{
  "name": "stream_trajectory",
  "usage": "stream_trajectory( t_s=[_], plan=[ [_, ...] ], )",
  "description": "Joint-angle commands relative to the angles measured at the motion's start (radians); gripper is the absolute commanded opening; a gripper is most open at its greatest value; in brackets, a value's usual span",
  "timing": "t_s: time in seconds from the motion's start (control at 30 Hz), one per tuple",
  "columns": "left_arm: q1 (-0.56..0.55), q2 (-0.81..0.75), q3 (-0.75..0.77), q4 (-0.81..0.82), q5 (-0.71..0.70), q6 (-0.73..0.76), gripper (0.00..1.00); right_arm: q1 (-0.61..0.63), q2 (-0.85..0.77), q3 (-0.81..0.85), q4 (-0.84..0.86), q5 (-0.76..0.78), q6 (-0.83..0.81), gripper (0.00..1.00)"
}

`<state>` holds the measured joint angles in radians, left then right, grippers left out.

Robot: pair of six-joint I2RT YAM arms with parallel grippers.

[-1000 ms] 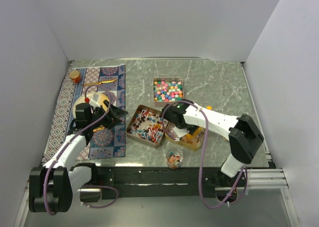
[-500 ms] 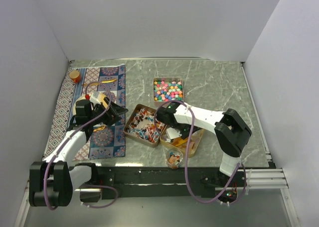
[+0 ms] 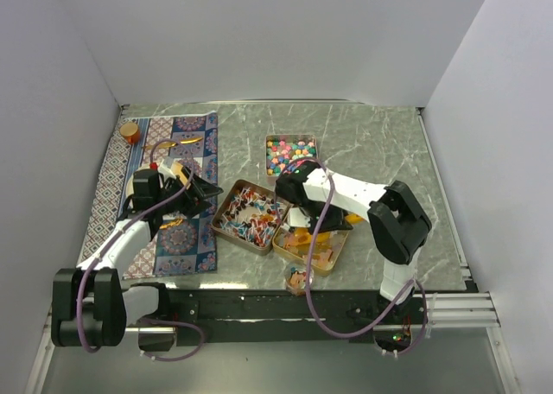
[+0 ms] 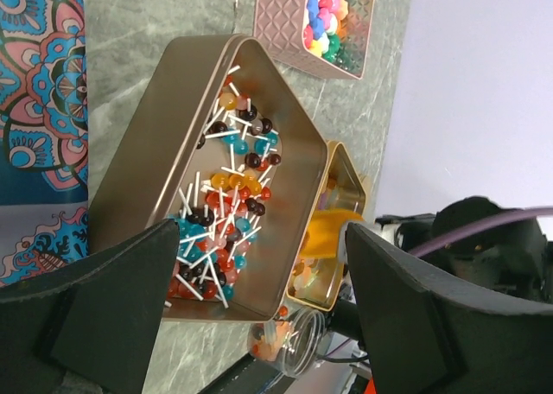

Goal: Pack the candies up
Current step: Scoop the fake candies from the storage box.

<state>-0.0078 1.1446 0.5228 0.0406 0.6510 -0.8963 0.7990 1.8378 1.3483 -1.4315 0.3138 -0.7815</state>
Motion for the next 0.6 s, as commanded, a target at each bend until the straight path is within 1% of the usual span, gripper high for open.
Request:
stream_trajectory(
  t_s=[0.0,0.13,0.23,0.27,0.37,0.5,0.57],
  plan=[
    [0.002,0.012,0.052,0.035,0.019,0.005,0.83,-0.007,0.006,0.080,0.060,-0.033,0.091,0.00],
    [0.003,0.007,0.048,0.027,0.016,0.005,0.83,0.005,0.011,0.086,0.074,-0.027,0.073,0.00],
    [0.003,-0.003,0.039,0.025,0.012,0.005,0.84,0.026,-0.008,0.051,0.114,-0.038,0.048,0.00],
    [0.003,-0.006,0.037,0.024,0.009,0.007,0.84,0.035,-0.017,0.014,0.140,-0.047,0.038,0.00],
    [0.003,-0.011,0.039,0.019,0.004,0.013,0.83,0.086,-0.067,-0.090,0.236,0.008,-0.016,0.00],
    [0.002,-0.005,0.057,-0.001,-0.002,0.025,0.83,0.095,-0.077,-0.152,0.308,0.050,-0.041,0.00],
    [0.002,0.001,0.060,-0.004,-0.002,0.028,0.83,0.089,-0.087,-0.166,0.350,0.028,-0.048,0.00]
  ],
)
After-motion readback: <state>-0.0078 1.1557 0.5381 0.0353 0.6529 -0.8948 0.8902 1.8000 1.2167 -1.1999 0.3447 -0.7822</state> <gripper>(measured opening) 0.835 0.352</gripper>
